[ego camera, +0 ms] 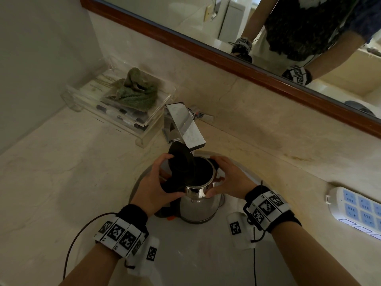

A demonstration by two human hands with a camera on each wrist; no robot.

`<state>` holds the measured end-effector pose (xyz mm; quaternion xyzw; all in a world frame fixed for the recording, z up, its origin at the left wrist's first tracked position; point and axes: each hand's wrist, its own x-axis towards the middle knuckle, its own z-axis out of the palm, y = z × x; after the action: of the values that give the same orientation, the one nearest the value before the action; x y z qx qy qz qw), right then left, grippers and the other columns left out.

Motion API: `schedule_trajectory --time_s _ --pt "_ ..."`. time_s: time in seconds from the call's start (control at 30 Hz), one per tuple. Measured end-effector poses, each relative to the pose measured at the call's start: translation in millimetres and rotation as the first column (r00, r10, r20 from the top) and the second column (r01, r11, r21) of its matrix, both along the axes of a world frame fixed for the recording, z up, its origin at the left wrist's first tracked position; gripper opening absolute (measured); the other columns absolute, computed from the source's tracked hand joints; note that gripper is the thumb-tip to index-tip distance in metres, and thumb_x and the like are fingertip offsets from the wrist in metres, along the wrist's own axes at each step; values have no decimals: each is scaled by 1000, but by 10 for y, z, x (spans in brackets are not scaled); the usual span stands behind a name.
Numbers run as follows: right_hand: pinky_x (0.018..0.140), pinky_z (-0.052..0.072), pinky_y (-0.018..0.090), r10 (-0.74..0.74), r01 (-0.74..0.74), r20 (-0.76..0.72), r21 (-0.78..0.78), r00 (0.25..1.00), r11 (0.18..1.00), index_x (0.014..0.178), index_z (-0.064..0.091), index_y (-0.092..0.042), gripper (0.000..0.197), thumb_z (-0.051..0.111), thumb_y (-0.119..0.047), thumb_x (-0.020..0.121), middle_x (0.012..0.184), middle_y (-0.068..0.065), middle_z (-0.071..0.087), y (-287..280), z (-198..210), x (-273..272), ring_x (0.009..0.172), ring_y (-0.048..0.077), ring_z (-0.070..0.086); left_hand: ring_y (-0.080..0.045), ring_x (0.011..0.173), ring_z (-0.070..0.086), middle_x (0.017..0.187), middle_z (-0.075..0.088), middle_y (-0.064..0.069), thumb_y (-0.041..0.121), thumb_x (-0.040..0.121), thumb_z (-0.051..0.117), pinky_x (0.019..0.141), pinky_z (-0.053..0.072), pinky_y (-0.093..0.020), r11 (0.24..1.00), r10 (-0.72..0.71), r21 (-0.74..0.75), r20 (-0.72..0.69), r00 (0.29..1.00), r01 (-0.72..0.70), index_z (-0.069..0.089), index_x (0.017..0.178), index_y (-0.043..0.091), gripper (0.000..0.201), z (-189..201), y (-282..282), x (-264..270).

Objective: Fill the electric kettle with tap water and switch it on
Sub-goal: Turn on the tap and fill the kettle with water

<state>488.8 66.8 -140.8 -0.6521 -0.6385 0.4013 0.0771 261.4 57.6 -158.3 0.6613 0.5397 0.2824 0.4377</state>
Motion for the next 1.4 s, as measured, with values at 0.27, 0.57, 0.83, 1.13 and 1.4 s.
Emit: schedule_trajectory --time_s 0.27,0.57,0.83,1.13,1.4 --pt "114 27 31 13 -13 8 2 1000 1000 143 27 -16 108 87 -29 55 147 1 28 17 -15 14 135 18 30 -5 79 55 85 50 12 18 57 85 63 38 -10 1000 2 -3 -11 1000 -2 17 104 69 97 -2 4 12" --pt "116 25 33 15 -15 10 -8 1000 1000 144 25 -17 111 88 -30 54 149 1 27 45 -36 23 136 18 28 -4 80 55 86 51 11 18 58 85 64 39 -11 1000 10 -2 -7 1000 -10 15 102 73 99 -13 5 7" --pt "111 26 28 11 -11 -13 -4 1000 1000 142 27 -20 106 87 -25 55 147 -1 29 40 -10 23 134 17 30 -3 79 54 86 50 13 16 59 84 64 38 -10 1000 6 -3 -5 1000 -6 16 104 68 96 -5 -5 10" --pt "112 34 42 -1 1 -57 -7 998 1000 140 30 -23 105 88 -23 53 145 -2 31 34 11 18 133 18 31 -5 80 57 86 54 7 20 58 85 65 42 -14 1000 17 7 -20 1000 -17 13 103 72 100 -11 -2 17" --pt "114 32 39 18 -18 -25 -8 1000 1000 143 28 -19 107 88 -26 54 146 0 29 48 6 26 134 18 30 -4 79 56 85 52 10 19 58 85 65 41 -11 1000 16 13 -10 1000 -16 15 105 70 99 -32 -8 21"
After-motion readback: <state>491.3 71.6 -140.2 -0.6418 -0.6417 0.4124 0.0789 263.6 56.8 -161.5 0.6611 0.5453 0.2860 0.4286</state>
